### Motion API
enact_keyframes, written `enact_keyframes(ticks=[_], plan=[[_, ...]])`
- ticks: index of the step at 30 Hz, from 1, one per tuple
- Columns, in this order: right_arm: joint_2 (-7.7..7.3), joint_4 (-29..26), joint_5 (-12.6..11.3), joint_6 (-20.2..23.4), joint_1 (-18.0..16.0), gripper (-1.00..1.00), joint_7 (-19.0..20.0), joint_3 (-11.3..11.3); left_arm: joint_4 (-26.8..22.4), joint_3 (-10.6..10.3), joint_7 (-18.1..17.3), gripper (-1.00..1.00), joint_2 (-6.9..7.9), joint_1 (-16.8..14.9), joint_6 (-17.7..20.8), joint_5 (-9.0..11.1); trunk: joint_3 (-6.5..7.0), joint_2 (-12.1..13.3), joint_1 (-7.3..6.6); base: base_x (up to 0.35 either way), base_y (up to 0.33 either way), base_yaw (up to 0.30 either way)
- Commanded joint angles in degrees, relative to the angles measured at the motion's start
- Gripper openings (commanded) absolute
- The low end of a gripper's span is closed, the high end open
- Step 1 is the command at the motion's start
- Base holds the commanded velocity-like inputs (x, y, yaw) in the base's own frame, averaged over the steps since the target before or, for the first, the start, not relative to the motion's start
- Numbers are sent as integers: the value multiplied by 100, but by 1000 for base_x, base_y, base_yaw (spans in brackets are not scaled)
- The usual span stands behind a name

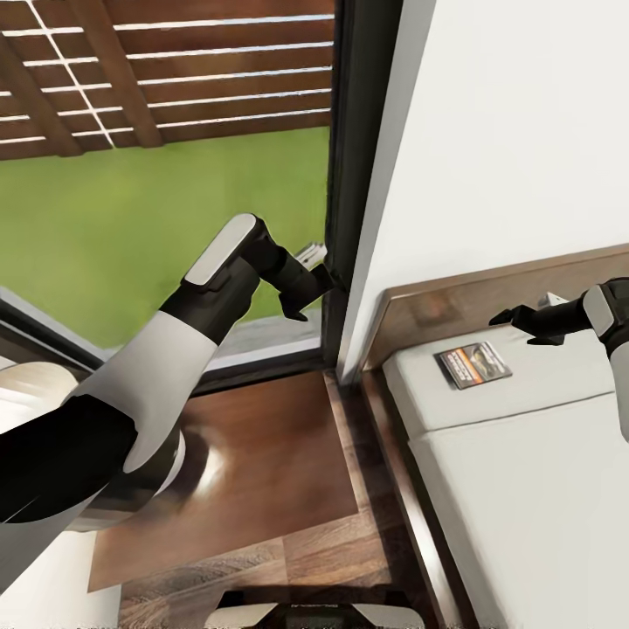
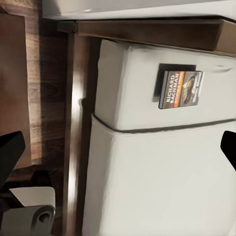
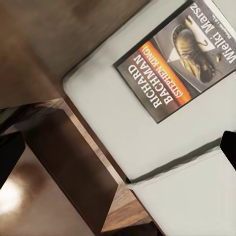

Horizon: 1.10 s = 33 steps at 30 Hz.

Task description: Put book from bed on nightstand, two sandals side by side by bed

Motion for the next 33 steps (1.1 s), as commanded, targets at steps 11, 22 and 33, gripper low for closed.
enact_keyframes(ticks=[11, 22, 33], plan=[[-6, -5, 46, 28, -7, 100, 28, -40, -1, -2, 23, 100, 0, -5, 36, 22, -107, -5, 1, 2, 1, 0], [-13, -6, 46, 25, -7, 100, 28, -40, -1, -2, 2, 100, 0, -5, 42, 23, -209, -5, 1, 0, 0, 0], [-19, -8, 46, 25, -7, 100, 28, -40, -5, -6, -12, 100, -1, -5, 50, 21, -312, -5, 1, 48, 67, 0]])
